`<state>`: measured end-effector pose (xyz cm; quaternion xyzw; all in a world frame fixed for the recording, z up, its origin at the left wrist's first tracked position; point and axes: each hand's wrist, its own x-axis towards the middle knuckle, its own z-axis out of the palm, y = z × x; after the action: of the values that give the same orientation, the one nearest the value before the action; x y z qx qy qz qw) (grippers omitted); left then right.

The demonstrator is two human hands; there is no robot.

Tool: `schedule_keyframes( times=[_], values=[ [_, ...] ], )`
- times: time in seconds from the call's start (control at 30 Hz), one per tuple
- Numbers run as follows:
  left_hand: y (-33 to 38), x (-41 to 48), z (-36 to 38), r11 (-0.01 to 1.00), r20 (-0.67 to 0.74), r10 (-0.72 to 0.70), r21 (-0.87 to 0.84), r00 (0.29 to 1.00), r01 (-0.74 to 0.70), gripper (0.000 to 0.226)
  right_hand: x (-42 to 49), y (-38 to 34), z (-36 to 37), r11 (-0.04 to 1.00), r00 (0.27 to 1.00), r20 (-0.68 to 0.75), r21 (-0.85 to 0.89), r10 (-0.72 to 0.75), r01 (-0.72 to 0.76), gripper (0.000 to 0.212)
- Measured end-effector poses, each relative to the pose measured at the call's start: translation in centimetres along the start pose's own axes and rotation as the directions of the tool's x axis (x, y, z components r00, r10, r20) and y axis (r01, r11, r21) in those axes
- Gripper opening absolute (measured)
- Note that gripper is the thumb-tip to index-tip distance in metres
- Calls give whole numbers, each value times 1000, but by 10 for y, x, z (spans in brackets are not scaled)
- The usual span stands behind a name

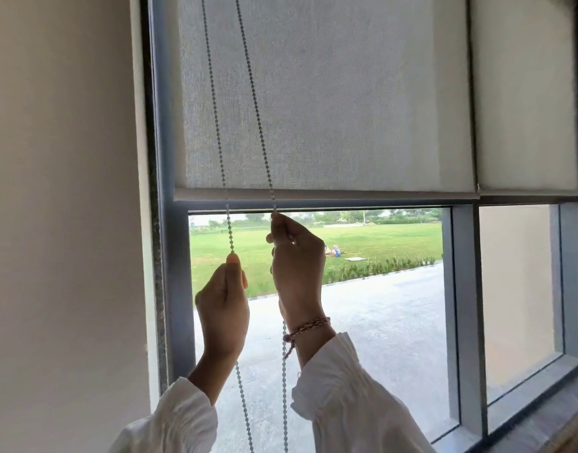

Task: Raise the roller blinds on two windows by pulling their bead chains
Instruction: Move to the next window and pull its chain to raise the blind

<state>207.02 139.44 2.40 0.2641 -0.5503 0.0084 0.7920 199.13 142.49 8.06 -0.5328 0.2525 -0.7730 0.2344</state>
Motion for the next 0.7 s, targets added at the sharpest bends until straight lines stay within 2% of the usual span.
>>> schedule_keyframes(
  times=[0.07, 0.23, 0.47, 0.7],
  values=[
    [11, -3, -1, 986, 30, 148, 68, 988, -150, 49, -1, -1, -3, 1000, 1000, -4, -2, 19, -19, 19],
    [32, -17, 3, 922, 85, 332, 181, 939, -342, 49, -5, -8, -5, 999, 1000, 21, -40, 23, -22, 30],
    [31, -23, -3, 923, 77, 322, 195, 944, -331, 43, -5, -8, -6, 996, 1000, -2, -81, 29, -29, 26],
    [27, -24, -13, 908, 126, 344, 209, 931, -364, 43, -4, -10, -7, 996, 999, 0, -74, 50, -50, 25]
  ],
)
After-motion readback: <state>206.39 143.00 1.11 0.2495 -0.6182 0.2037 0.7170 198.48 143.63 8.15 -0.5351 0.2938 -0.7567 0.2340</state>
